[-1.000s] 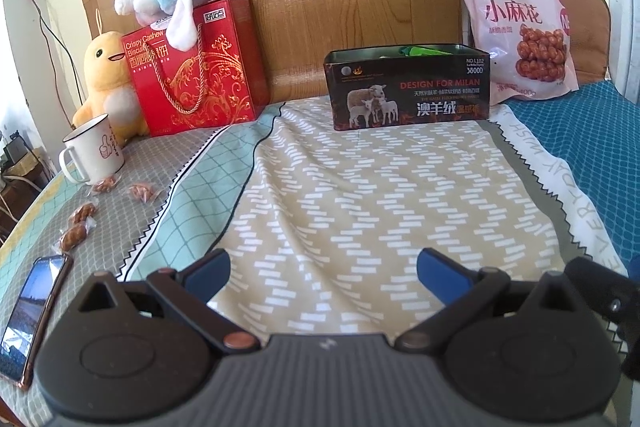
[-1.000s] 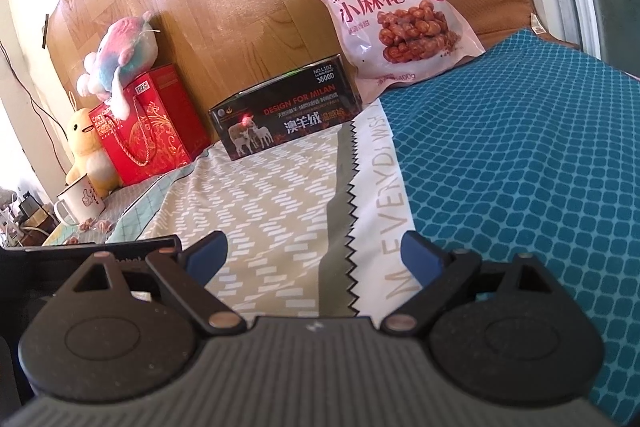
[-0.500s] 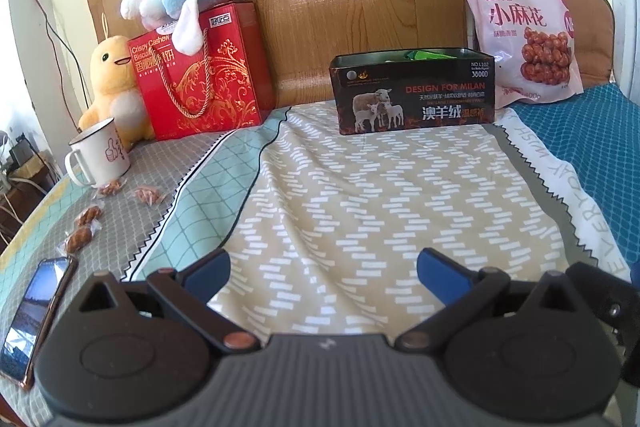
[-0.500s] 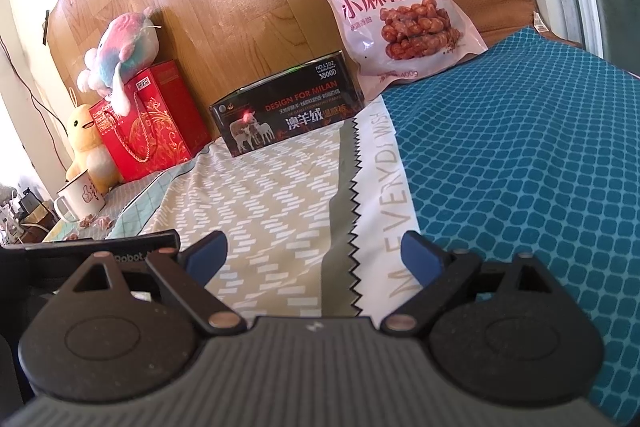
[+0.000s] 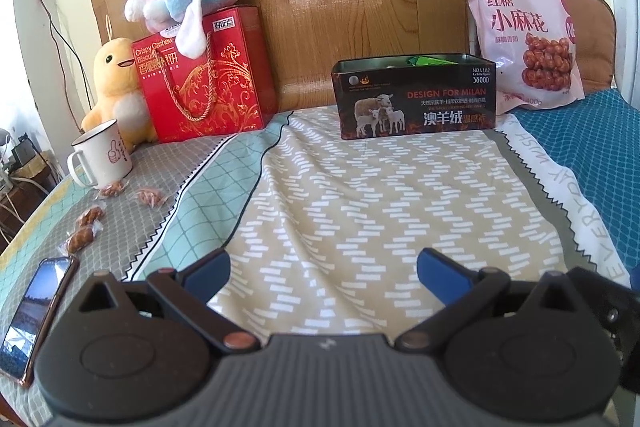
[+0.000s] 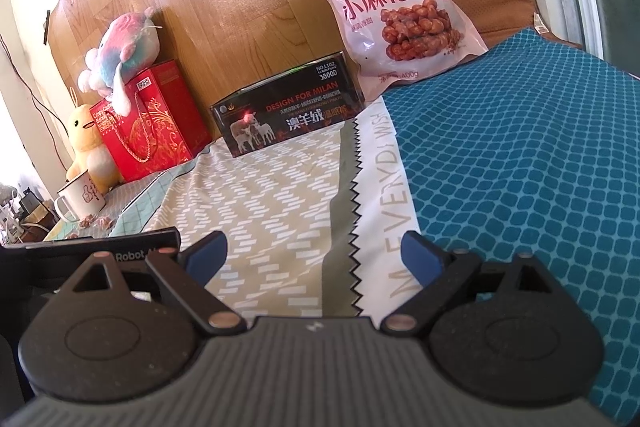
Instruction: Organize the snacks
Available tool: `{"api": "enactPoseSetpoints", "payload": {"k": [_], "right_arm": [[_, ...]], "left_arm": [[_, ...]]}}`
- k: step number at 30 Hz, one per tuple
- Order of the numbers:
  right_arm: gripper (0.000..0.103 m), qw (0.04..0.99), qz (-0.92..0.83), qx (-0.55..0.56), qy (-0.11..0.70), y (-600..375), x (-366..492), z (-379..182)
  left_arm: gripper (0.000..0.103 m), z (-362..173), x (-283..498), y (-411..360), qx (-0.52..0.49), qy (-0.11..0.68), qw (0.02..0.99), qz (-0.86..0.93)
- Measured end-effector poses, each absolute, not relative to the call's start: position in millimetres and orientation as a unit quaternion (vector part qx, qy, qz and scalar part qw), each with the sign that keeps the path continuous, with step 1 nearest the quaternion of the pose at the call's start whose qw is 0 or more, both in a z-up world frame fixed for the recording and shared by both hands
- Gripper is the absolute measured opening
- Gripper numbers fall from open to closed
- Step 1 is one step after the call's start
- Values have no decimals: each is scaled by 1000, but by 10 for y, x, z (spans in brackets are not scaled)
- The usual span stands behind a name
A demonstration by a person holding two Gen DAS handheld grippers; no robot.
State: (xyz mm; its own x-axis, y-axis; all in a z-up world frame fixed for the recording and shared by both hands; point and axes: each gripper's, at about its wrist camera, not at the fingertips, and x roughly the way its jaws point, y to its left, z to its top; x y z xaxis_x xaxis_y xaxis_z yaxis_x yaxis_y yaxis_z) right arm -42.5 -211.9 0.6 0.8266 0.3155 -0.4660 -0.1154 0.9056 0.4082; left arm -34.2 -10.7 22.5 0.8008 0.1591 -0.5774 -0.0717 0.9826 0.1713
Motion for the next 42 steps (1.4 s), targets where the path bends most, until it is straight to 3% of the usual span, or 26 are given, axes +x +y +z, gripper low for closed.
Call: {"api": "enactPoseSetpoints", "payload": {"k": [42], "right_arm": [[96, 936, 112, 188, 274, -2125, -443, -5]], "left_arm": [[103, 192, -354, -130, 86, 303, 946, 76]]}}
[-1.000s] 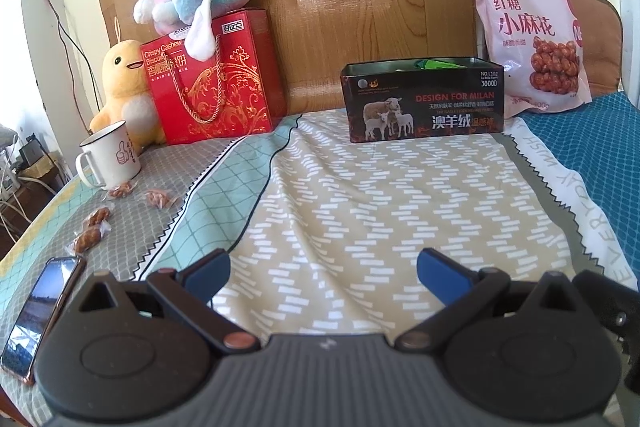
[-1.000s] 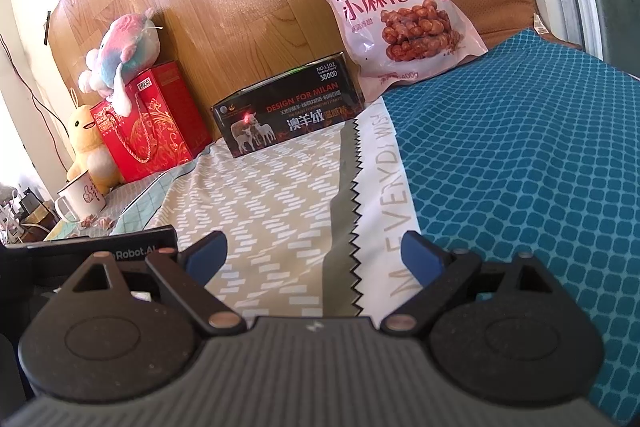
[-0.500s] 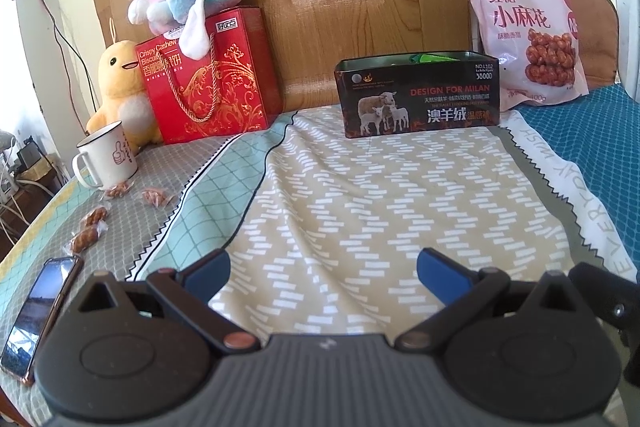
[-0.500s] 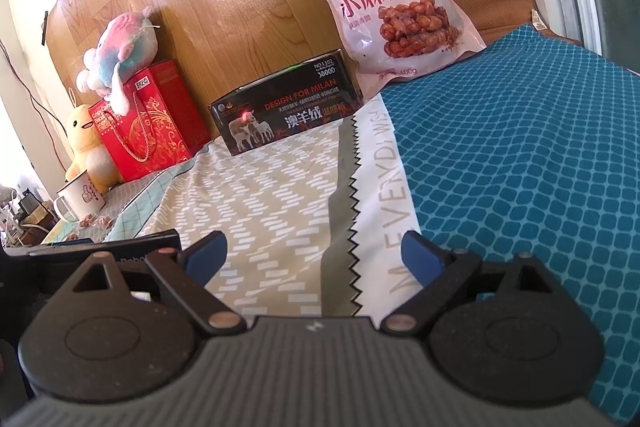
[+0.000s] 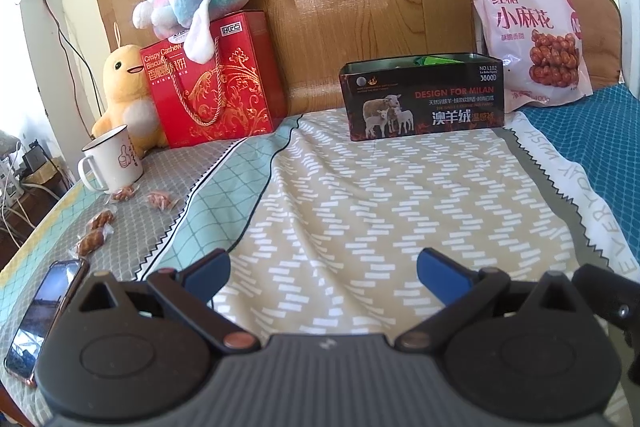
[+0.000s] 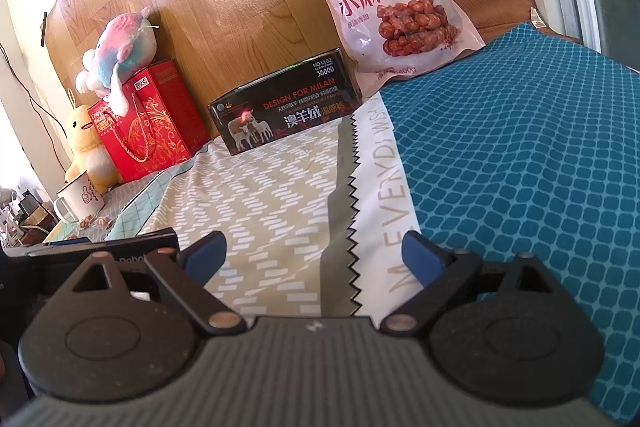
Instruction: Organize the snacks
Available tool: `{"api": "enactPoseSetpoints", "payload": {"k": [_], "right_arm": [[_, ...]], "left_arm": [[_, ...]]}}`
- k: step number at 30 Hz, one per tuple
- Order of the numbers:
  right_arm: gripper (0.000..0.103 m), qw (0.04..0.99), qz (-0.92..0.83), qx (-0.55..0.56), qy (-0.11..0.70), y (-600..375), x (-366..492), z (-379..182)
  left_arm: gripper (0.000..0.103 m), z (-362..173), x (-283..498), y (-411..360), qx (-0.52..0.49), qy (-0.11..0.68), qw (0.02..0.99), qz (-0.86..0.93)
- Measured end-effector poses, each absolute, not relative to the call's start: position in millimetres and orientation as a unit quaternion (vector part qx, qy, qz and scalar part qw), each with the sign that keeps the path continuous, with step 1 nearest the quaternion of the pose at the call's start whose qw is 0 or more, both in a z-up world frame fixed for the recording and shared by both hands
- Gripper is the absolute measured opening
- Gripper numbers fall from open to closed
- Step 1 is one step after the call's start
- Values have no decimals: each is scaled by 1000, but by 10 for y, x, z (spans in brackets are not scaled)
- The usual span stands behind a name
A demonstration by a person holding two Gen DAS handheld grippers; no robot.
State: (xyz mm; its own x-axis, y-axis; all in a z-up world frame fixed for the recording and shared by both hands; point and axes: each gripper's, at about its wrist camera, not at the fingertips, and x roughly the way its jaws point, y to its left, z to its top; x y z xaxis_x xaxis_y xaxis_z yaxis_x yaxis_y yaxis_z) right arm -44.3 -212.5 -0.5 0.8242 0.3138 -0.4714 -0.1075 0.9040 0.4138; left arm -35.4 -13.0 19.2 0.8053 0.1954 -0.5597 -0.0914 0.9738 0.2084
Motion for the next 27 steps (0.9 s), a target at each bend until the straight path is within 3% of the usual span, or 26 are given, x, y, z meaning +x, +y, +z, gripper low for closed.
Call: {"api": "enactPoseSetpoints", "payload": {"k": [27], "right_arm": [[96, 936, 112, 188, 274, -2117, -446, -6]], "left_arm": [[103, 198, -342, -140, 111, 305, 942, 81]]}}
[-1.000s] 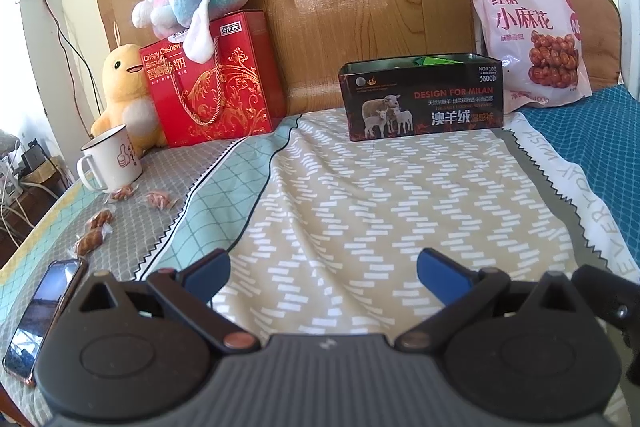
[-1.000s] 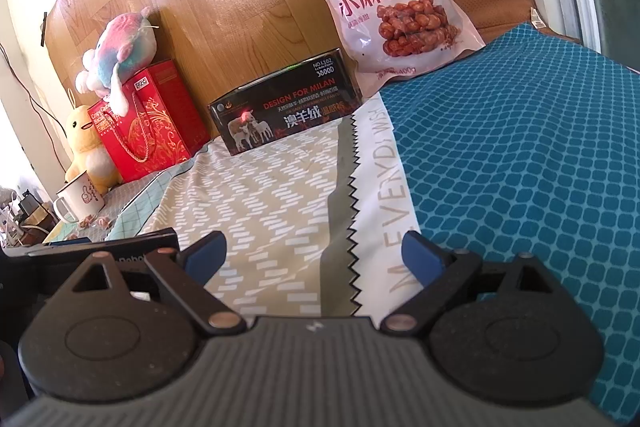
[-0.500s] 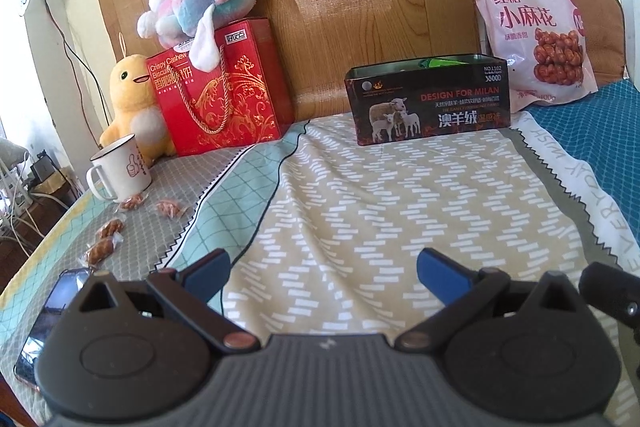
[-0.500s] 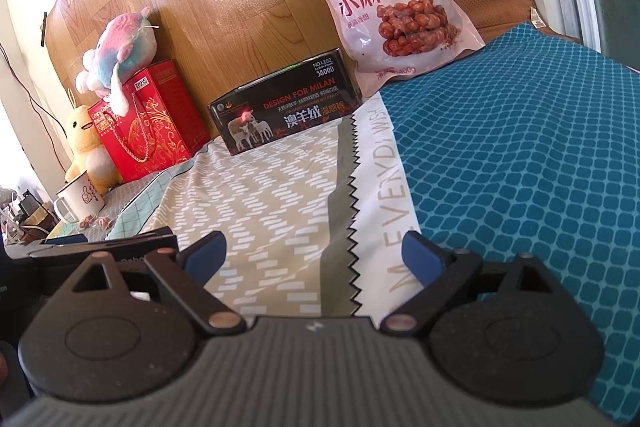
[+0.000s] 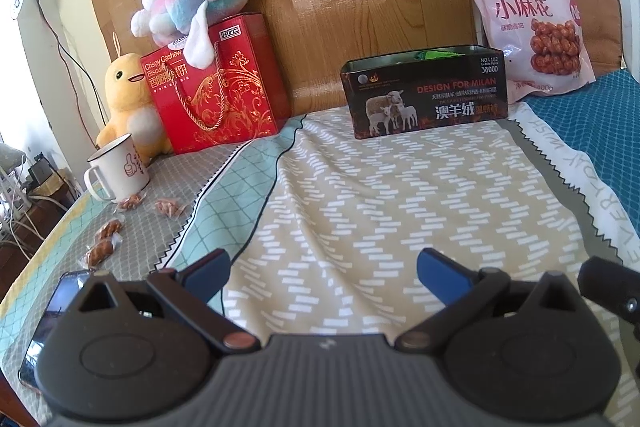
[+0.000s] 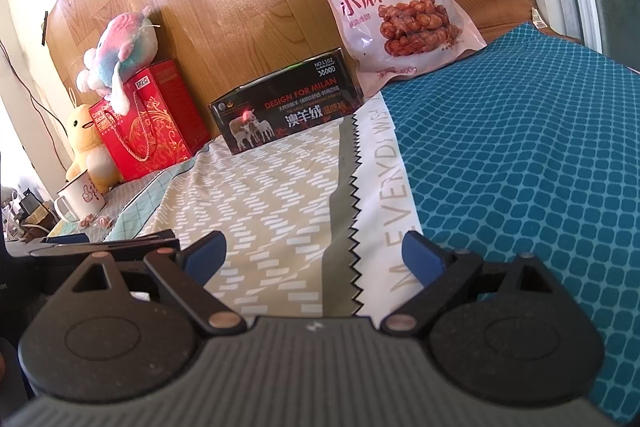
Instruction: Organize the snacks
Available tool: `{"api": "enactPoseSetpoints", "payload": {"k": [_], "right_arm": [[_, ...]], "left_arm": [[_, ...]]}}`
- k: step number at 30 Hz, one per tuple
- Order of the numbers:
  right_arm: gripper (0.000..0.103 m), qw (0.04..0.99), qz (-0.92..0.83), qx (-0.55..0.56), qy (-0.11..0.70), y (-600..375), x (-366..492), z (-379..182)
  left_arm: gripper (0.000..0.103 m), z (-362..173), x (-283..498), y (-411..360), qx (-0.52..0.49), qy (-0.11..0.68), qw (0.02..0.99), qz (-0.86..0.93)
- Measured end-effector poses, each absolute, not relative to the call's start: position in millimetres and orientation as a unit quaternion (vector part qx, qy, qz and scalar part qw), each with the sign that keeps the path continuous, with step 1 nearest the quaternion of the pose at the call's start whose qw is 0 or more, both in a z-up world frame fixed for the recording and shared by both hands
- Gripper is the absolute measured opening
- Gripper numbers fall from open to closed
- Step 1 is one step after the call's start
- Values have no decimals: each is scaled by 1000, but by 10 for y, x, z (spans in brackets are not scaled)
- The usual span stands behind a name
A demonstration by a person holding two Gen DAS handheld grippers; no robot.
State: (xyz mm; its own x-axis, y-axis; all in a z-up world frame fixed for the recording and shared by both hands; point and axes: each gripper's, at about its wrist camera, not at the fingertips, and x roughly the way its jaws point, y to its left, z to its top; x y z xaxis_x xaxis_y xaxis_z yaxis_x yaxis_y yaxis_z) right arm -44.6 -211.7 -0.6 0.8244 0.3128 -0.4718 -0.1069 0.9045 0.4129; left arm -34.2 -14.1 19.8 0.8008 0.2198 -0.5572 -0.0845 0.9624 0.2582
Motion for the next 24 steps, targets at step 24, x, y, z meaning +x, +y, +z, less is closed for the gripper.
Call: {"api": "enactPoseSetpoints", "payload": {"k": [24], "right_arm": [[96, 937, 111, 186, 274, -2092, -442, -5]], "left_arm": [[103, 190, -336, -157, 130, 301, 940, 94]]}}
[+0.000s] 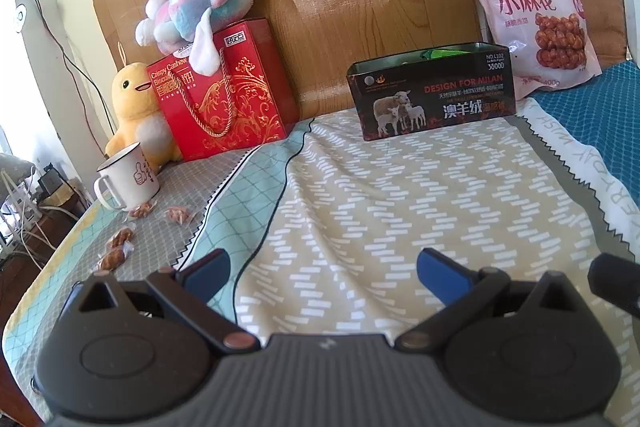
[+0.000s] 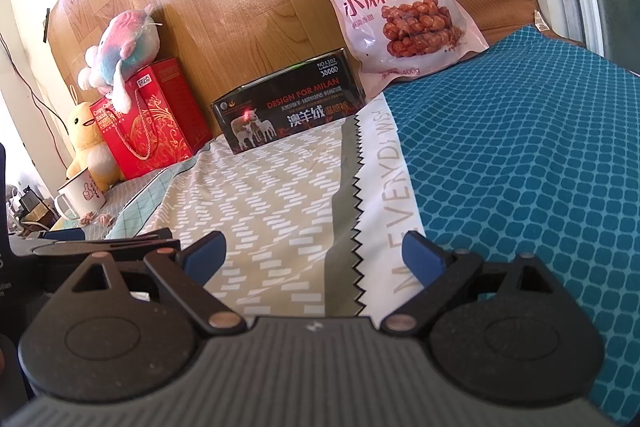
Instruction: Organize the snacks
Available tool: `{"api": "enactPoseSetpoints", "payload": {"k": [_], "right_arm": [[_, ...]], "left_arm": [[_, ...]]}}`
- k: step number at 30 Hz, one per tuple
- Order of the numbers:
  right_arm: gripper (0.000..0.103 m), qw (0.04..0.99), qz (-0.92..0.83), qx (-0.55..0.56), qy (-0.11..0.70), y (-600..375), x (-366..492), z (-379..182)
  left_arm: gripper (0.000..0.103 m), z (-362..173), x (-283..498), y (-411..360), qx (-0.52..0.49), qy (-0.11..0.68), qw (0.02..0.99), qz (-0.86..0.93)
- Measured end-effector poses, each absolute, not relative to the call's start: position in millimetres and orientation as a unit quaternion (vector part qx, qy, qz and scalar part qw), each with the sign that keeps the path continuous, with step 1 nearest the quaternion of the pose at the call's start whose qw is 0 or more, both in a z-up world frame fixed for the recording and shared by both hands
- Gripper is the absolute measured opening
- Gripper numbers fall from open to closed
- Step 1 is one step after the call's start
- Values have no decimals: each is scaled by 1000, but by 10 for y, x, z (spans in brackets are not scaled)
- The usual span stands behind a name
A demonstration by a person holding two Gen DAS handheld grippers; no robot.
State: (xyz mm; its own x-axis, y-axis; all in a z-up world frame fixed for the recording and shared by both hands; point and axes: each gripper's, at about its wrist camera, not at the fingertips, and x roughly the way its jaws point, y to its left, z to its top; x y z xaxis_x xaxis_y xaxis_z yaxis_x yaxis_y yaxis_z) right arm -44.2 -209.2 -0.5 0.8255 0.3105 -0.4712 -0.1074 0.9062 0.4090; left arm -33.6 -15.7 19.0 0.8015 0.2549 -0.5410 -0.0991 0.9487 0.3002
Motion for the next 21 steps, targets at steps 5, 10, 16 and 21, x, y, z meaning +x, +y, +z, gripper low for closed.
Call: {"api": "enactPoseSetpoints", "payload": {"k": [5, 10, 16, 21], "right_arm": [[96, 937, 112, 185, 274, -2094, -441, -5], [96, 937, 112, 185, 274, -2094, -444, -4], [96, 937, 112, 186, 274, -2093, -448, -3], [96, 937, 112, 186, 274, -2093, -449, -5]], "left_arm": [[103, 195, -348, -153, 131, 298, 941, 96], [103, 197, -349, -152, 131, 297, 941, 96], [103, 207, -364, -149, 131, 294, 942, 96], [103, 201, -361, -141, 135, 291, 942, 102]]}}
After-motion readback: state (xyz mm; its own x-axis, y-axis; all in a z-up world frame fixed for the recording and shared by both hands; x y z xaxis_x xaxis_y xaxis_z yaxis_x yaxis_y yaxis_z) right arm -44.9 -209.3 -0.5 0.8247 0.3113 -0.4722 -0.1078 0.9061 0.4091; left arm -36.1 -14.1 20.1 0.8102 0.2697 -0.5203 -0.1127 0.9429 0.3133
